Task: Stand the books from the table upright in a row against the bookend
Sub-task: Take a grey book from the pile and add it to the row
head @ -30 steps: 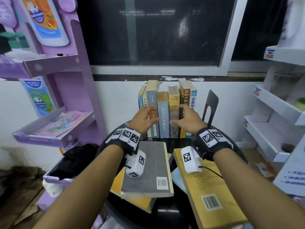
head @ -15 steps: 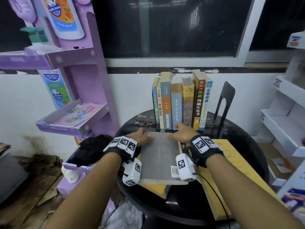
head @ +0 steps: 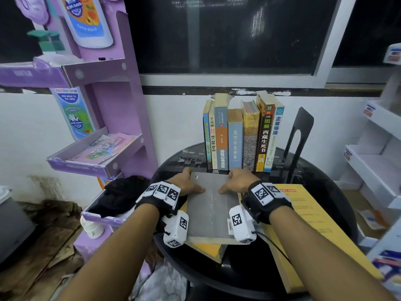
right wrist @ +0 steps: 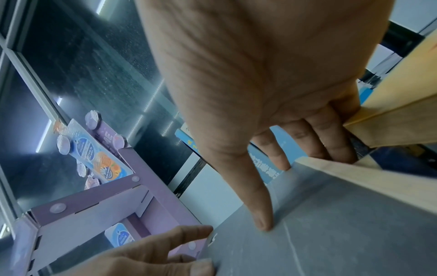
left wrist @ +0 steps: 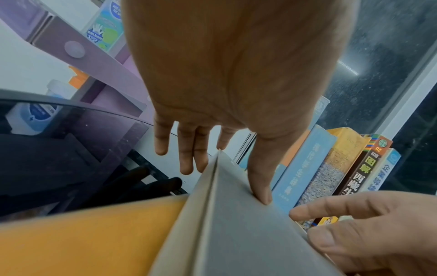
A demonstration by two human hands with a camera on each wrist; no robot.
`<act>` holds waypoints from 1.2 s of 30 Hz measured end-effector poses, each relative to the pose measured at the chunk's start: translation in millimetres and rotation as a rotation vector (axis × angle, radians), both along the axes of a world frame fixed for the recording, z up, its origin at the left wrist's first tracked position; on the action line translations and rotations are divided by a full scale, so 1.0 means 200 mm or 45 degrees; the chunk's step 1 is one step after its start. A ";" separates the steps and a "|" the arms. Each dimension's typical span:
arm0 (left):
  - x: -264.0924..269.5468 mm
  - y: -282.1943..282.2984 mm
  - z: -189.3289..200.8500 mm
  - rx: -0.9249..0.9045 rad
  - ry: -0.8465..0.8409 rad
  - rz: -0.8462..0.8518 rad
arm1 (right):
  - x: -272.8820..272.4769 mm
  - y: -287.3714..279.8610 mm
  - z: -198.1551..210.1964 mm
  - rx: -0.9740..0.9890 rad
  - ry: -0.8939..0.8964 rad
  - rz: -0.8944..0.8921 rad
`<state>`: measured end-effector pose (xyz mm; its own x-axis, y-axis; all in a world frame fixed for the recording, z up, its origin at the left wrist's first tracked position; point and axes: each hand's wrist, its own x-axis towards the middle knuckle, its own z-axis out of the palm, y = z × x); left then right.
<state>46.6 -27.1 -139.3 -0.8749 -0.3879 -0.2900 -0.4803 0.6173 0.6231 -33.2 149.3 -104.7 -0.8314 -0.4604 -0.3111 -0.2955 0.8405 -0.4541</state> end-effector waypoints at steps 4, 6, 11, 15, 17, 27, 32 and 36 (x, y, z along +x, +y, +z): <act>0.00 0.00 0.02 0.023 0.051 -0.016 | -0.01 0.01 0.01 -0.038 0.010 -0.014; -0.01 0.01 0.03 0.023 0.081 -0.030 | -0.01 0.01 0.02 -0.057 0.017 -0.027; -0.02 0.00 0.08 0.042 0.179 -0.029 | -0.01 -0.01 0.05 -0.116 0.054 -0.053; -0.02 -0.01 0.13 0.087 0.255 -0.007 | -0.02 -0.03 0.11 -0.207 0.085 -0.089; -0.02 -0.01 0.16 0.079 0.297 0.001 | -0.03 -0.03 0.13 -0.258 0.109 -0.099; -0.03 0.03 0.37 0.312 0.708 0.048 | -0.04 0.00 0.30 -0.656 0.357 -0.128; -0.05 0.09 0.38 0.676 0.999 0.135 | -0.01 0.02 0.37 -0.745 0.474 -0.027; -0.05 0.08 0.36 0.837 1.074 0.141 | 0.02 0.05 0.41 -0.713 0.540 0.068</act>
